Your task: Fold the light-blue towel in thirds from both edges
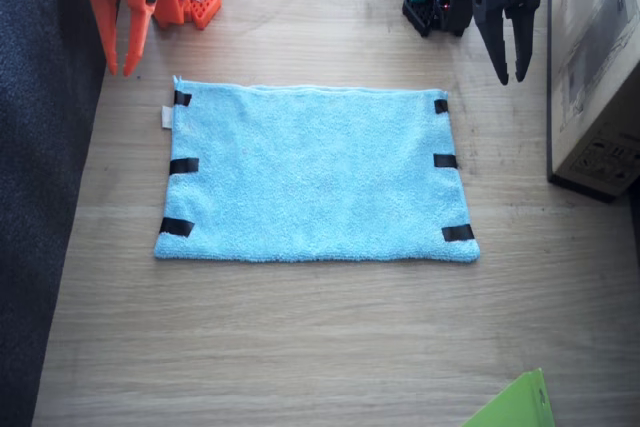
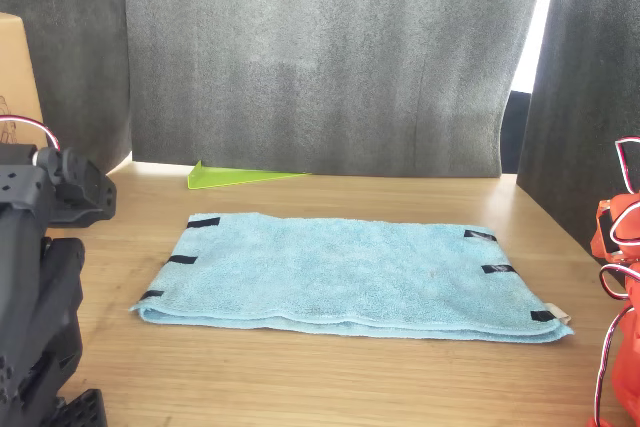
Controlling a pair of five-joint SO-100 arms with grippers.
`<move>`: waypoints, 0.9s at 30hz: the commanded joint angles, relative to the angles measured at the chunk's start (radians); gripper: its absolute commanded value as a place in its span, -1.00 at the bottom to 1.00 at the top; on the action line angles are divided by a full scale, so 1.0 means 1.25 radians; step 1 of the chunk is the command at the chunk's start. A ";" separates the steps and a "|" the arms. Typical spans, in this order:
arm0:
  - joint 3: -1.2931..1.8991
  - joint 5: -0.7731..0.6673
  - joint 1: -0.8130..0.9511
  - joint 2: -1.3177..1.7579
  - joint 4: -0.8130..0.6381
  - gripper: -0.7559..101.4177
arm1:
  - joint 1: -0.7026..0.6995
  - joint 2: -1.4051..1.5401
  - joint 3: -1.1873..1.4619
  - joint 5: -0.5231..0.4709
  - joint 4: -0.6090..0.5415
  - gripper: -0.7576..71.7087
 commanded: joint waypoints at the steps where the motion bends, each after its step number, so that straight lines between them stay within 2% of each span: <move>1: 0.001 0.011 0.007 0.009 0.005 -0.70 | 0.004 0.001 0.000 0.012 -0.004 -0.69; 12: 0.001 0.012 0.005 0.009 0.005 -0.71 | 0.005 0.001 0.000 0.007 -0.004 -0.73; 15: 0.001 0.013 0.005 0.009 0.005 -0.79 | 0.010 0.001 0.001 -0.005 -0.004 -0.86; 16: 0.001 0.013 0.005 0.009 0.005 -0.89 | 0.010 0.001 0.001 -0.007 -0.004 -0.96; 17: 0.001 0.016 0.002 0.009 0.005 -0.98 | 0.010 0.001 0.001 -0.007 -0.004 -0.98; 27: 0.001 0.017 0.000 0.009 0.005 -0.99 | 0.016 0.001 0.001 -0.015 0.002 -0.98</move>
